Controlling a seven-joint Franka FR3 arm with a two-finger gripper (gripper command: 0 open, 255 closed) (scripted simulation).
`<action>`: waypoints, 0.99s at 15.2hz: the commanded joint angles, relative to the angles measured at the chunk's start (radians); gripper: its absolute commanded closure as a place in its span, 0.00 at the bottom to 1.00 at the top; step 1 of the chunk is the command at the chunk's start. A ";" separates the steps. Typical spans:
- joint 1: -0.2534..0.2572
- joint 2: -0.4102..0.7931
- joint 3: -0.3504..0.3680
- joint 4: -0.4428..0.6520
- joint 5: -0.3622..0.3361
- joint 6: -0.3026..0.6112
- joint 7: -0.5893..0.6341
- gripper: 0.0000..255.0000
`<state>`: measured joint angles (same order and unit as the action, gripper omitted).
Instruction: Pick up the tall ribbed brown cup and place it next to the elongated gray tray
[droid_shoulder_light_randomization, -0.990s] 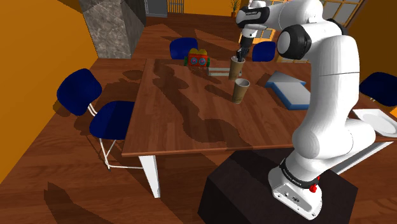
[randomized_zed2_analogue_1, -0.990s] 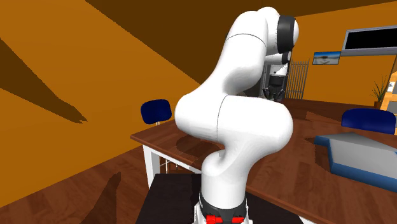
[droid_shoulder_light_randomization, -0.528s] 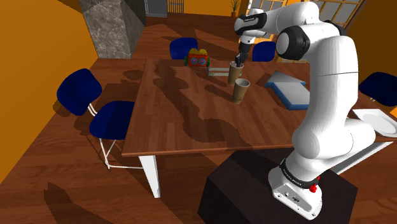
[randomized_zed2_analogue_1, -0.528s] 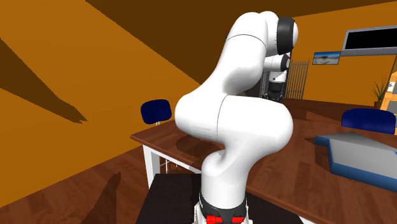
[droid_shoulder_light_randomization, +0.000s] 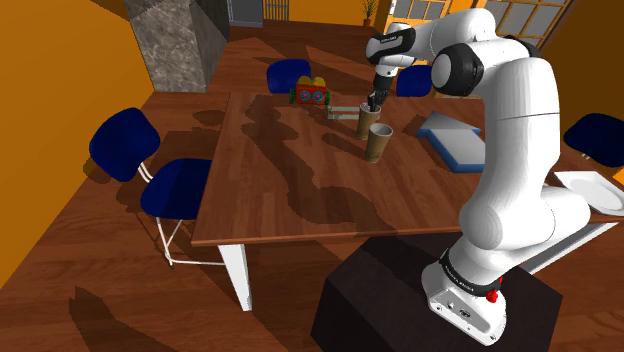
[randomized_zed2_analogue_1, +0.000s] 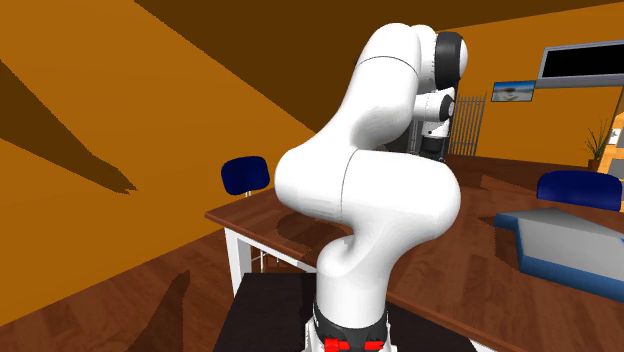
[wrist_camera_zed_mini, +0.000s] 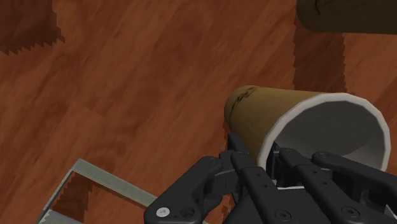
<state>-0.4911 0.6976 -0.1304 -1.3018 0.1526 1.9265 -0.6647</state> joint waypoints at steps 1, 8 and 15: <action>0.000 0.000 0.000 0.000 0.000 0.001 0.000 1.00; 0.000 0.000 0.000 0.000 0.000 0.001 0.000 0.00; -0.007 -0.020 -0.004 0.094 -0.006 -0.113 0.006 0.00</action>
<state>-0.4980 0.6767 -0.1341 -1.2296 0.1477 1.8356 -0.6613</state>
